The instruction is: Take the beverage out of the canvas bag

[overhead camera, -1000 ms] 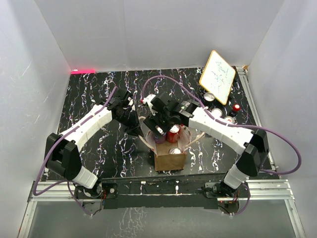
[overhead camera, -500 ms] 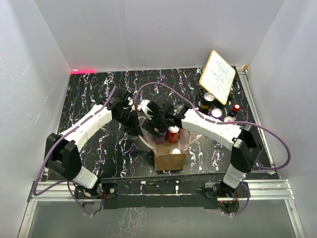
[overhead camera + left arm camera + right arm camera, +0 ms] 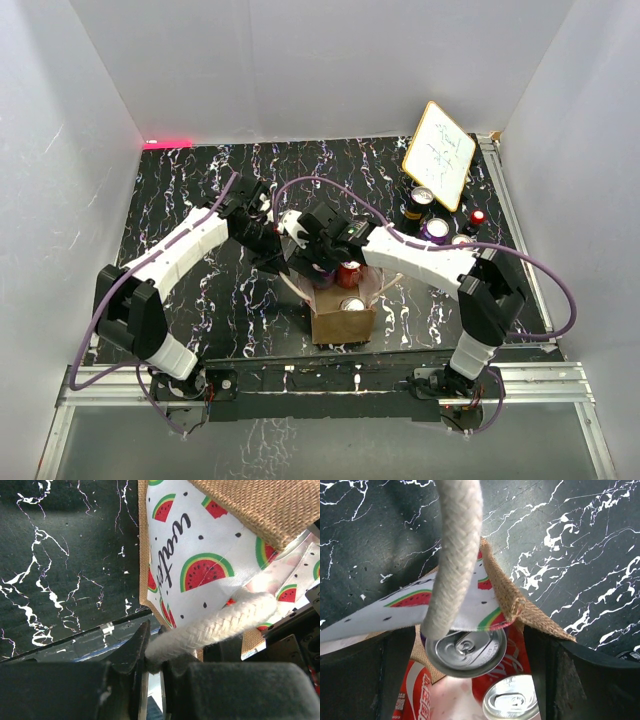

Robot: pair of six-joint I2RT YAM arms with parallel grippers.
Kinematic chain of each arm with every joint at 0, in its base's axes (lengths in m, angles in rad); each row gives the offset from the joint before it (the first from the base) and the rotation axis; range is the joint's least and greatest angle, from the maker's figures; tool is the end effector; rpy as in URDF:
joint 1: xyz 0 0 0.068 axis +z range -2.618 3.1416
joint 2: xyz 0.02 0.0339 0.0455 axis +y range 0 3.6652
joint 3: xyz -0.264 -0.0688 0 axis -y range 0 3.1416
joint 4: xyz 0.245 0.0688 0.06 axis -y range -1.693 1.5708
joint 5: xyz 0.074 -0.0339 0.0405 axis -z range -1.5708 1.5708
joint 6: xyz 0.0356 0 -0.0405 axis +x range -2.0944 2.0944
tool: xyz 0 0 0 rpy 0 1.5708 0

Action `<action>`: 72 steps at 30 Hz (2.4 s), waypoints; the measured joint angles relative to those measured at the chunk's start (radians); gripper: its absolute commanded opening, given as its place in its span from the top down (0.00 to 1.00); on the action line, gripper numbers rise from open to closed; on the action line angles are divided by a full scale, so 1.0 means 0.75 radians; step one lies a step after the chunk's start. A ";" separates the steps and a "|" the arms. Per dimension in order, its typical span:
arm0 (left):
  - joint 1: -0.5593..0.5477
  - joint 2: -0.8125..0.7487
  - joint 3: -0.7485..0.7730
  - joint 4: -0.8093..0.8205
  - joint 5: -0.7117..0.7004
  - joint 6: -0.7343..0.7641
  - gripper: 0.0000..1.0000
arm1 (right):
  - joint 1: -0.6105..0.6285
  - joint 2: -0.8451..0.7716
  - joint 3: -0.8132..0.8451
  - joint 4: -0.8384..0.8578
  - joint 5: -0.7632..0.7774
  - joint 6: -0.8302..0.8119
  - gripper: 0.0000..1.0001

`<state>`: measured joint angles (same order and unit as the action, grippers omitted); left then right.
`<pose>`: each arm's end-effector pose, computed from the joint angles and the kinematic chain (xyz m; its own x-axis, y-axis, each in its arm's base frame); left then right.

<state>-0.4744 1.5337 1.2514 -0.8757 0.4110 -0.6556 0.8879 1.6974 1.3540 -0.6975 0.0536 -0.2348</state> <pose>0.2648 -0.1520 0.2690 -0.9881 -0.1208 -0.0949 -0.0518 0.8435 -0.5347 0.2284 0.2778 0.2549 -0.3533 -0.8025 -0.4808 -0.8634 0.4775 -0.1625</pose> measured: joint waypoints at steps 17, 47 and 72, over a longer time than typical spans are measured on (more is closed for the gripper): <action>0.064 0.038 -0.016 0.033 0.050 0.001 1.00 | -0.036 0.090 -0.110 0.228 -0.046 -0.032 0.25; 0.072 0.037 -0.050 0.100 0.086 -0.023 1.00 | -0.047 -0.660 -0.120 -0.086 -0.063 0.605 0.75; 0.071 0.019 -0.075 0.140 0.090 -0.054 1.00 | -0.392 -0.595 0.264 -0.393 0.642 0.671 0.92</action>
<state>-0.4210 1.5482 1.1954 -0.7704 0.4782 -0.6960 0.5938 1.2510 1.5520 -0.9920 0.5350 0.2687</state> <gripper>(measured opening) 0.086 0.675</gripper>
